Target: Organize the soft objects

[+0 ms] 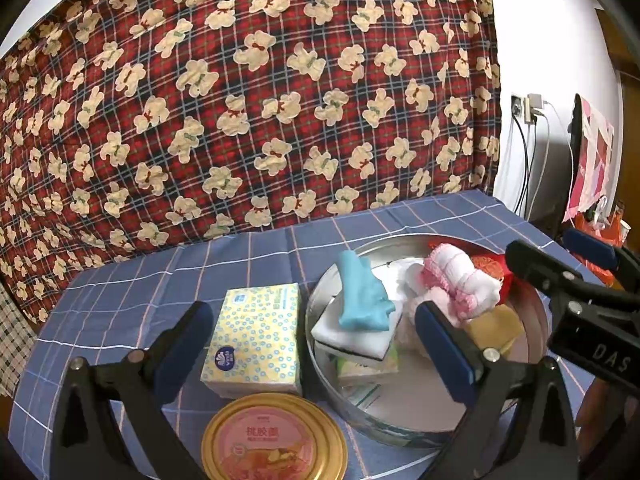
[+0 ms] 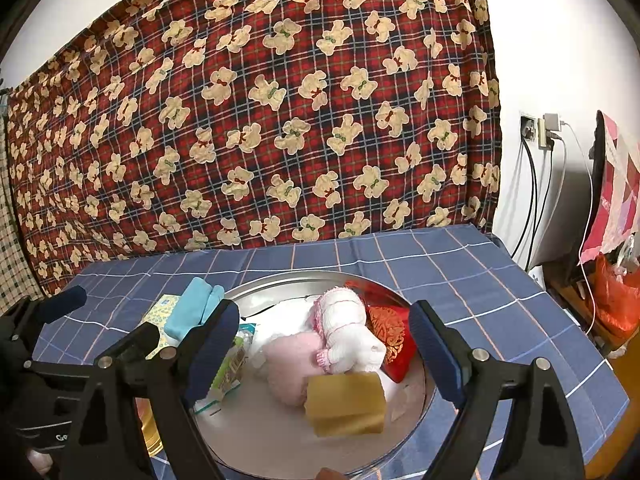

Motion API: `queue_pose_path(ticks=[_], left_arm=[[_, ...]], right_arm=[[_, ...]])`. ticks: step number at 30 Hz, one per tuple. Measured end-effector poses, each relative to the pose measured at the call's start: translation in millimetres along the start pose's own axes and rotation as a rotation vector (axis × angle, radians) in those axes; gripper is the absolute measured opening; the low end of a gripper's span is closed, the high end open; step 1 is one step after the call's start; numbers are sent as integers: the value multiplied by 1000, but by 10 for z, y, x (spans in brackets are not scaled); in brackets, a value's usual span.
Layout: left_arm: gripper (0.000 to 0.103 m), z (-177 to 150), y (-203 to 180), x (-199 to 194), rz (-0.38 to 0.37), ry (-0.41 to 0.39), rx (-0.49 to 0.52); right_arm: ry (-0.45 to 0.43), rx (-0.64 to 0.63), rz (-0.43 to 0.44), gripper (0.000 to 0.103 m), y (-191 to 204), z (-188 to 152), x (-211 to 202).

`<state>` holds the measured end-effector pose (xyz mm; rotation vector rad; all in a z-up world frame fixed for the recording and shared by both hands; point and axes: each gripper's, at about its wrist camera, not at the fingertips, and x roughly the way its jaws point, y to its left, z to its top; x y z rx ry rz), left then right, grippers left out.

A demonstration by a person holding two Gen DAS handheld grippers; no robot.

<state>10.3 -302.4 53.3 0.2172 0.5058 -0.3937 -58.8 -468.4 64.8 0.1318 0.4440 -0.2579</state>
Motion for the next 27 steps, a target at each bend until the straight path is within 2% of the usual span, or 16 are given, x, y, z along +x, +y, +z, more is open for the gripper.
queue_pose_path(ticks=[24, 27], left_arm=[[102, -25, 11, 80, -1, 42, -11], [102, -36, 3, 80, -20, 42, -10]], right_arm=[[-3, -2, 0, 89, 32, -7, -9], [-3, -2, 0, 89, 33, -10, -11]])
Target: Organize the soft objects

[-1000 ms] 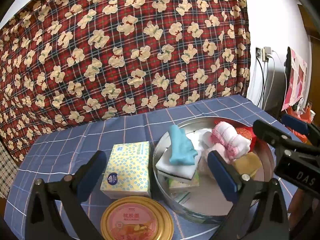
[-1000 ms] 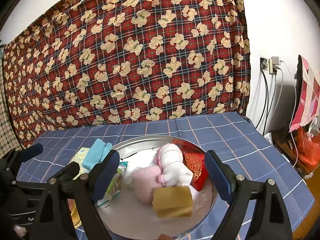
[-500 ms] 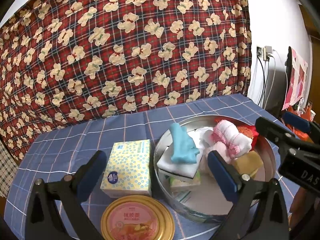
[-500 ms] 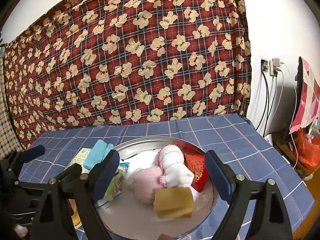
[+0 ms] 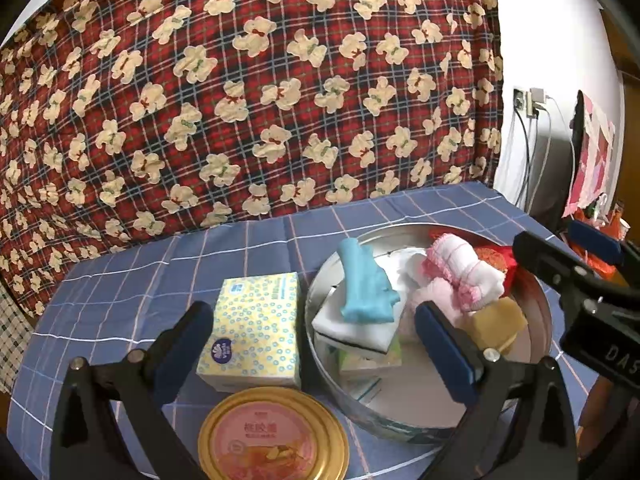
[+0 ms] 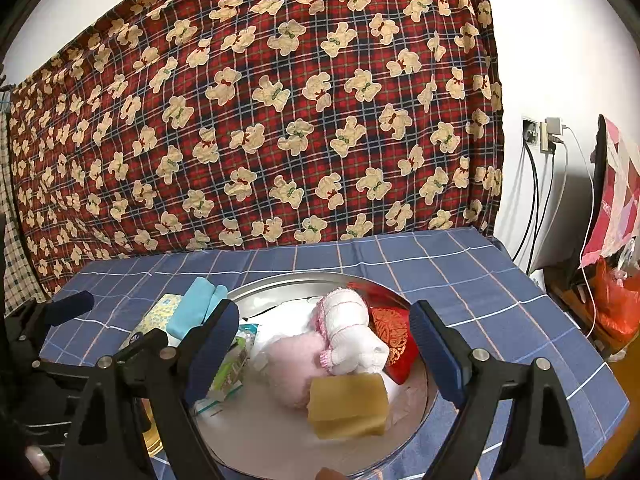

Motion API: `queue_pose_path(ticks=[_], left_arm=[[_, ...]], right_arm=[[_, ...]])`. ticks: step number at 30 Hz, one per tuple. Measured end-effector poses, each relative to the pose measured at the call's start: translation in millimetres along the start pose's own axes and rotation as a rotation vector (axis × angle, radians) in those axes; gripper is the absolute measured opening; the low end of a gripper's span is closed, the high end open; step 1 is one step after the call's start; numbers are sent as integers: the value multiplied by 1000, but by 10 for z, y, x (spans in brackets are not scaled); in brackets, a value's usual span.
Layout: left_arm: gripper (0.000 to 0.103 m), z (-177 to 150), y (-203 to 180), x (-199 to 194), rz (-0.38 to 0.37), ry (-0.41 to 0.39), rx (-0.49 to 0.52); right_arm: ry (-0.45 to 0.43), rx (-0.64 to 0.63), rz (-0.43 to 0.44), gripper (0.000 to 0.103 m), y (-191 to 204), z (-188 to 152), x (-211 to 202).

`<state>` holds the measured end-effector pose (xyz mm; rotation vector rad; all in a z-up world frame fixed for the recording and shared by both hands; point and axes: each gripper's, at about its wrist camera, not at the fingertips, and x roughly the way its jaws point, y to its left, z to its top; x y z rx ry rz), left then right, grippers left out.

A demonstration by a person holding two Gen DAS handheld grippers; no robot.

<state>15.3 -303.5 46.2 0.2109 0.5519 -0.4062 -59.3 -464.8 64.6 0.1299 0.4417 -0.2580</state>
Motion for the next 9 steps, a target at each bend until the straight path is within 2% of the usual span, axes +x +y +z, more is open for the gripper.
queue_pose_path(ticks=[9], left_arm=[[102, -17, -65, -38, -12, -29, 31]], right_arm=[[-3, 2, -2, 89, 24, 6, -20]])
